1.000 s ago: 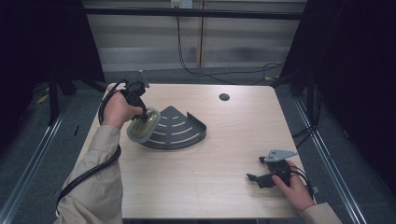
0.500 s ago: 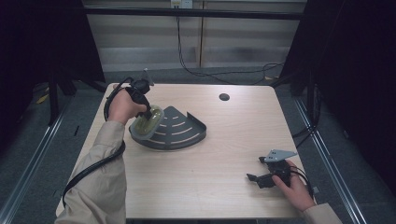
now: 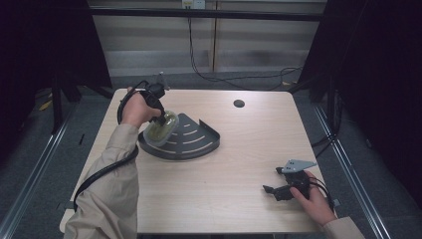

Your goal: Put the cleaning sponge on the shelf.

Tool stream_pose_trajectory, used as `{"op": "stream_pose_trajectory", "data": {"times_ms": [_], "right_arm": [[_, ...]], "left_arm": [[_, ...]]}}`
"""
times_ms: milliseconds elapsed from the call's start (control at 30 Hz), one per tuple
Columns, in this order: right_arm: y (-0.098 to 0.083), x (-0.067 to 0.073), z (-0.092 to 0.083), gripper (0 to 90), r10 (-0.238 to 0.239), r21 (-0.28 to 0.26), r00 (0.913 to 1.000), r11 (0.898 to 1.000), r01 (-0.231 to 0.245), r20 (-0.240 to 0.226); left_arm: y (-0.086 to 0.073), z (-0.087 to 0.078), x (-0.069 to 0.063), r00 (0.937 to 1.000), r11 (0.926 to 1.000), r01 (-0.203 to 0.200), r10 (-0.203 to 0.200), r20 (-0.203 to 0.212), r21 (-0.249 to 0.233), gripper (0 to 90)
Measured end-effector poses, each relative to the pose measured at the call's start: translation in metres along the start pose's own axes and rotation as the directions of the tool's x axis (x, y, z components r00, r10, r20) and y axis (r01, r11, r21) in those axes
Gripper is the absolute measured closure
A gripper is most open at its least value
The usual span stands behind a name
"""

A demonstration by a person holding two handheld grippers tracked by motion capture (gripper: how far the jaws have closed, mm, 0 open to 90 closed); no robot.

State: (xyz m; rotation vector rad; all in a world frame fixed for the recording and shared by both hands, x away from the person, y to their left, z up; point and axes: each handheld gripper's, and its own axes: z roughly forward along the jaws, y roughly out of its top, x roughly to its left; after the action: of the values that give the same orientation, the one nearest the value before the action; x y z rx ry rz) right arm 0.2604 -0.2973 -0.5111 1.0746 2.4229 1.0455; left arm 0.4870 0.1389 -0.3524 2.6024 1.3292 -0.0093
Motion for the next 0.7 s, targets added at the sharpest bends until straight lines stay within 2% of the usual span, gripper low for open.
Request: {"op": "stream_pose_trajectory", "data": {"times_ms": [367, 700], "right_arm": [[0.000, 0.000, 0.000, 11.2, 0.000, 0.000, 1.0000, 1.000, 0.000, -0.001], [0.000, 0.000, 0.000, 11.2, -0.001, 0.000, 1.0000, 1.000, 0.001, 0.001]], "left_arm": [[0.009, 0.004, 0.005, 0.9999, 0.9998, -0.017, 0.017, 0.001, 0.007, 72.0], [0.015, 0.009, 0.004, 0.9994, 0.9993, -0.036, 0.036, 0.003, 0.010, 71.9]]}}
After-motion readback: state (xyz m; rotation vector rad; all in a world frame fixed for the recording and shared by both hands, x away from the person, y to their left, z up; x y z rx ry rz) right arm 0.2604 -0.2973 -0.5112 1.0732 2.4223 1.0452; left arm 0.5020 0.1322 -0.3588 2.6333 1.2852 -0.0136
